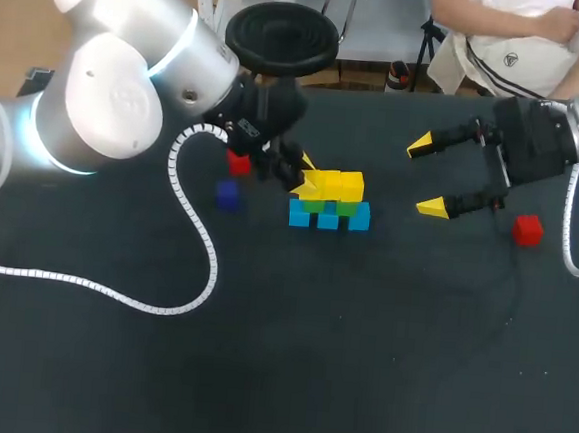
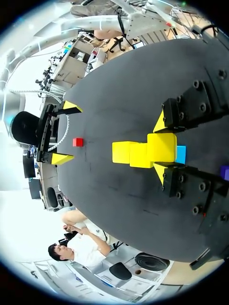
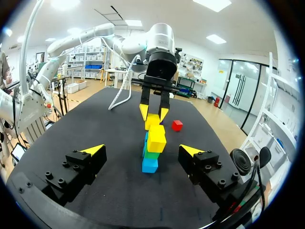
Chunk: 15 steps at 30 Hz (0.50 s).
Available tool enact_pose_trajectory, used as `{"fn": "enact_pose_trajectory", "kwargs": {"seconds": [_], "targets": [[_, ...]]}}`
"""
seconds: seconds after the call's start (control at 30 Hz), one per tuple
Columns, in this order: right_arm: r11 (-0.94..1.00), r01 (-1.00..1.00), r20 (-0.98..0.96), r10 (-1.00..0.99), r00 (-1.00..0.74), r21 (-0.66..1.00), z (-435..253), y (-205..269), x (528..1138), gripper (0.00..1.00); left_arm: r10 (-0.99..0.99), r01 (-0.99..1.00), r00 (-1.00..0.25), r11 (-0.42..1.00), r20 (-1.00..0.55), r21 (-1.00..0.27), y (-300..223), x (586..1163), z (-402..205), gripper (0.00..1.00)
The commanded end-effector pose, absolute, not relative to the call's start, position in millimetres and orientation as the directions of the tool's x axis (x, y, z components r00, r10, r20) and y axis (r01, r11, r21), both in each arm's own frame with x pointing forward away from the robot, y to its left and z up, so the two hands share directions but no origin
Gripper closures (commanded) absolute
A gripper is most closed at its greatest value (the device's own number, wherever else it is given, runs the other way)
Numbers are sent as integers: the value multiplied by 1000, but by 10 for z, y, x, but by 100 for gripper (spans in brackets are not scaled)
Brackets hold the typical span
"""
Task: Place the blue cubes, place green cubes on the blue cubes, place the yellow cubes on the green cubes, then place the red cubes on the yellow cubes, and place purple cube on the red cubes.
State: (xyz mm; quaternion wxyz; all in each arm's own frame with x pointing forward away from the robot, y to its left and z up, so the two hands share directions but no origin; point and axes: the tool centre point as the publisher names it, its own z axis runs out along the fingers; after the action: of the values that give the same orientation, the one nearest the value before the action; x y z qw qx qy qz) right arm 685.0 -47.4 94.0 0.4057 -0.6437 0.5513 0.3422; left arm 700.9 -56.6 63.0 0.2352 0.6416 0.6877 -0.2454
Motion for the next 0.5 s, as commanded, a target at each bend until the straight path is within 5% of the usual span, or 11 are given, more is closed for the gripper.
{"fn": "enact_pose_trajectory", "kwargs": {"seconds": [0.03, 0.5], "targets": [[-63, -987, -888, -431, 159, -146, 937, -471, 6851, 0, 766, 998, -64, 51, -640, -38, -565, 7035, 619, 100], [-63, -987, -888, -431, 159, -146, 937, -471, 6851, 0, 766, 997, -74, 60, -639, -43, -536, 7051, 592, 100]]}}
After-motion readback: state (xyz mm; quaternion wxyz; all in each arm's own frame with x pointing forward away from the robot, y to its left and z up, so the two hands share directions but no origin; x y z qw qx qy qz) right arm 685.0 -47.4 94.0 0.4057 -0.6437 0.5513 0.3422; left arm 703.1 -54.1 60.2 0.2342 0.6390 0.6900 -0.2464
